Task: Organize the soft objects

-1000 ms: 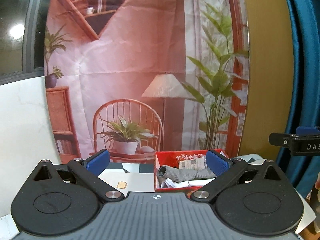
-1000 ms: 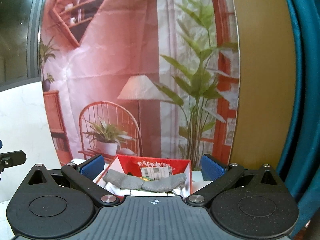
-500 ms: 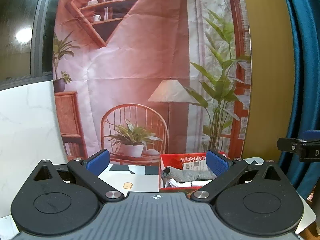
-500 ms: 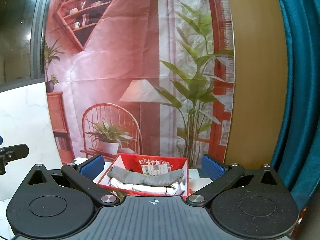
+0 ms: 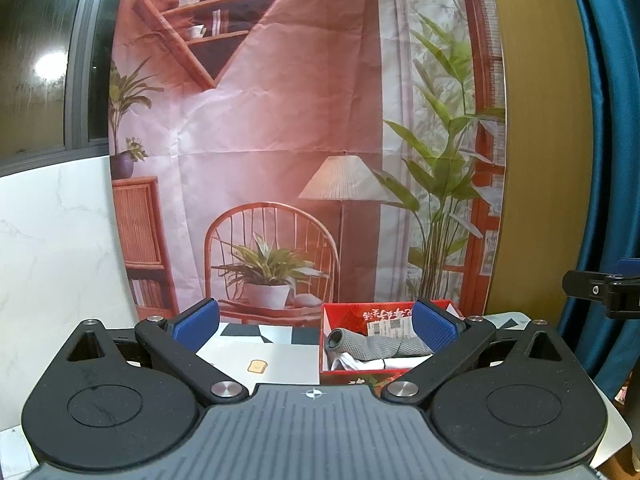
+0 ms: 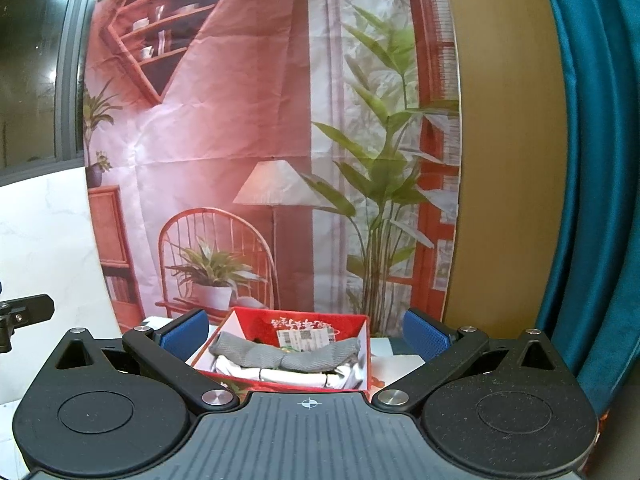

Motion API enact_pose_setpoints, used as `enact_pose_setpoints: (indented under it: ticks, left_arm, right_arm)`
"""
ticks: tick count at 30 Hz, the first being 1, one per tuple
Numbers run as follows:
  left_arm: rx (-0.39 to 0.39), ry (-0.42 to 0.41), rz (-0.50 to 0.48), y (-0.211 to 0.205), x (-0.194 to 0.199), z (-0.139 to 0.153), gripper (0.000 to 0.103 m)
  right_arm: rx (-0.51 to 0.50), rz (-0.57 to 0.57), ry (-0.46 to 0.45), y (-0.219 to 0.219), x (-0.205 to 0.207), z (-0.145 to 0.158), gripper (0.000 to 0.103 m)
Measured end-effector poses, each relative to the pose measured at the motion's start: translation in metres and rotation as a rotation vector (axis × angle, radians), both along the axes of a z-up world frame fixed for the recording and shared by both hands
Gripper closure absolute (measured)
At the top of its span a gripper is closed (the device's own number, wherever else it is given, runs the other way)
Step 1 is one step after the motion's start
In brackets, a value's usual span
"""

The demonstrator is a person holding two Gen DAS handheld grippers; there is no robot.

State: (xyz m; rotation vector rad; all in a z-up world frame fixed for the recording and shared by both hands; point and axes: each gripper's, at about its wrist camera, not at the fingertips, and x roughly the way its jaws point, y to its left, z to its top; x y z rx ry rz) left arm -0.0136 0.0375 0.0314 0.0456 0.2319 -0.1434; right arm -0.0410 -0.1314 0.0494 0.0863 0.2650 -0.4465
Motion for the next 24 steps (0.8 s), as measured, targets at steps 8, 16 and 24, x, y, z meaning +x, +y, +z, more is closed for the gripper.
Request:
enact_pose_setpoints:
  ticks: [8, 16, 24]
  left_arm:
    - [-0.001, 0.005, 0.001, -0.0002, -0.0001, -0.0002, 0.000]
    - [-0.002, 0.009, 0.004, -0.0009, -0.0004, -0.0014, 0.000]
    - [-0.003, 0.016, 0.003, 0.0002, -0.0004, -0.0032, 0.000]
  right_arm:
    - [0.000, 0.001, 0.001, -0.0003, -0.0002, -0.0002, 0.000]
    - [0.000, 0.000, 0.002, -0.0011, -0.0010, 0.0002, 0.000]
    - [0.001, -0.003, 0.004, -0.0034, -0.0028, -0.0001, 0.000]
